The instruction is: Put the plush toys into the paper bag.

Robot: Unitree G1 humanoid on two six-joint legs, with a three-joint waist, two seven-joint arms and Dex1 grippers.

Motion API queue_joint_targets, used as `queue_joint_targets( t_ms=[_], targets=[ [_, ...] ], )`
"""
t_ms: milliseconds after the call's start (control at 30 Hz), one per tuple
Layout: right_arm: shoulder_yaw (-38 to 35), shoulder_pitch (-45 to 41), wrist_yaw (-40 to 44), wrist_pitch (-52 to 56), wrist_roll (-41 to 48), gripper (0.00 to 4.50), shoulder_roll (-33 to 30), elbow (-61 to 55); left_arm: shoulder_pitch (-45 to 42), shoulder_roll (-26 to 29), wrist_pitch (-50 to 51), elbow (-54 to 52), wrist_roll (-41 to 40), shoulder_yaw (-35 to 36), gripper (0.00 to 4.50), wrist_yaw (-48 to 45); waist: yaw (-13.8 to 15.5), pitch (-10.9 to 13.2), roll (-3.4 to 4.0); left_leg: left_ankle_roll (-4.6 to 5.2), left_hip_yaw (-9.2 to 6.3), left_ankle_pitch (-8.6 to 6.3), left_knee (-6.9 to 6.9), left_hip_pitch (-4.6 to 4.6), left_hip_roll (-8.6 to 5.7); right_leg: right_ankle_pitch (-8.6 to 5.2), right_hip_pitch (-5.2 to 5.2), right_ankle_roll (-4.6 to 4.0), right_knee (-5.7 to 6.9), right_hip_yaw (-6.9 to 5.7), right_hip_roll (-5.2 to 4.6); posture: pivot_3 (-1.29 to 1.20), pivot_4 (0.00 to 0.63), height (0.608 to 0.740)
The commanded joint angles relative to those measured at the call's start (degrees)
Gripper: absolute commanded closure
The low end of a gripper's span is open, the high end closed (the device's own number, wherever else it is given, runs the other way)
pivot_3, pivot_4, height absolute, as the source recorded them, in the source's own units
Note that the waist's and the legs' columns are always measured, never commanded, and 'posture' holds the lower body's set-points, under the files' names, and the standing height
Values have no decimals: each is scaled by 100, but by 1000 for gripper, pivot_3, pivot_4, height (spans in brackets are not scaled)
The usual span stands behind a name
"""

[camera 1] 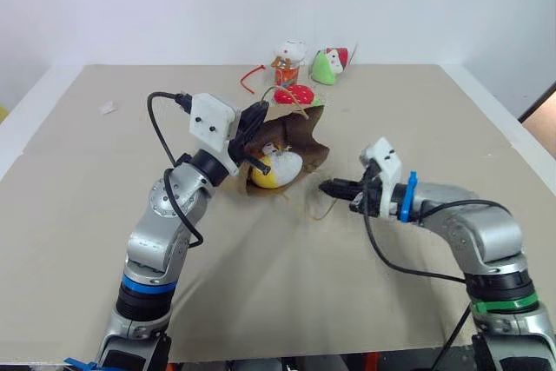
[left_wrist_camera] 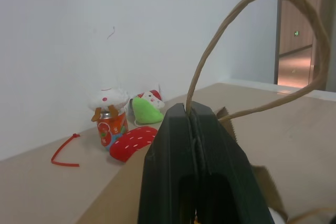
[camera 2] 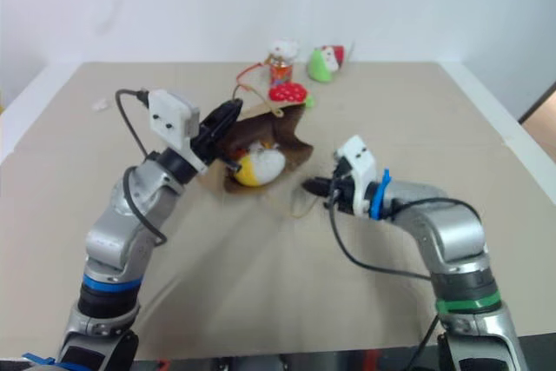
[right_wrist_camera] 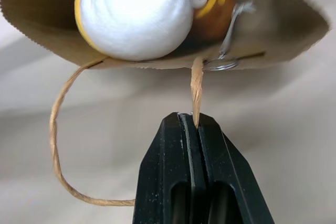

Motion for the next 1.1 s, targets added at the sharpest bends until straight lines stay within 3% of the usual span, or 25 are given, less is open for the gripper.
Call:
queue_joint_targets(
  t_ms=[33, 200, 500, 567, 667, 767, 833, 867, 900, 933, 967, 1067, 1100],
  targets=[
    [-609, -581, 577, 622, 793, 4429, -732, -271, -148, -51, -111, -99, -26, 9, 4500, 0, 2, 0, -1, 1, 1, 0, -3, 0, 0, 0, 0, 0, -1, 1, 0, 0, 150, 740],
    [-350, -994, 721, 858, 1013, 4429, -1091, -155, -192, -106, -156, 43, -29, -31, 4500, -46, -4, 1, -1, 1, -3, -2, -6, 5, 7, -5, 1, -8, -2, -2, 7, 0, 150, 740],
    [624, -1150, -62, -37, -85, 4429, -426, 562, -235, -188, -109, 215, -48, -109, 4500, -162, -8, -1, -4, 0, 11, -2, -2, 5, 2, 0, 1, 0, -2, 13, 0, 0, 150, 740],
    [631, -1168, -170, -203, -193, 3785, -231, 724, -234, -194, -52, 243, -115, -87, 4500, -202, -3, -1, -2, 1, 10, -2, -2, 0, 0, 1, -4, 2, -2, 13, -1, 0, 150, 740],
    [589, -1173, -136, -412, -205, 2977, -97, 775, -225, -165, -29, 242, -164, -78, 3913, -258, -3, -1, -2, 1, 7, -2, -3, 0, 2, 1, -2, 1, -2, 10, 2, 0, 150, 740],
    [517, -1216, -27, -633, -237, 1477, -79, 768, -206, -124, -19, 237, -190, -57, 2489, -301, -2, 0, 0, 1, 7, -2, -3, 0, 2, 1, -4, 1, -1, 10, 2, 0, 150, 740],
    [493, -1231, 51, -774, -291, 1089, -143, 836, -206, -109, -27, 264, -187, -46, 2101, -325, -2, 0, 0, 1, 7, -2, -3, 0, 2, 0, -3, 1, -1, 10, 2, 0, 150, 740],
    [508, -1231, 83, -879, -376, 565, -218, 891, -207, -101, -26, 272, -194, -39, 1655, -340, -3, 0, 0, 1, 7, -2, -3, 0, 2, 0, -3, 1, -2, 10, 2, 0, 150, 740],
    [523, -1226, 109, -1007, -484, 565, -302, 957, -210, -88, -17, 276, -199, -39, 1655, -358, -3, 0, 0, 1, 7, -2, -3, 0, 2, 0, -3, 1, -2, 10, 2, 0, 150, 740],
    [542, -1219, 145, -1082, -566, 95, -383, 1017, -214, -76, -17, 285, -204, -41, 1270, -372, -2, 0, 0, 1, 7, -2, -3, 0, 2, 0, -3, 1, -2, 10, 2, 0, 150, 740],
    [554, -1205, 207, -1243, -672, 0, -456, 1087, -218, -62, -22, 295, -207, -43, 919, -387, -2, 0, 0, 1, 8, -2, -3, 0, 1, 1, -3, 1, -2, 10, 1, 0, 150, 740],
    [575, -1250, 165, -1674, -1038, 0, -555, 1422, -234, -9, -65, 317, -198, -55, 75, -448, -3, 0, -1, 1, 10, -2, -3, 0, 0, 0, -3, 0, -2, 11, 0, 0, 150, 740],
    [582, -1266, 135, -1773, -1135, 0, -551, 1513, -236, 5, -82, 328, -199, -62, 32, -459, -4, 0, 0, 1, 10, -2, -3, 1, 1, 0, -3, 0, -2, 12, 1, 0, 150, 740]
  ],
)
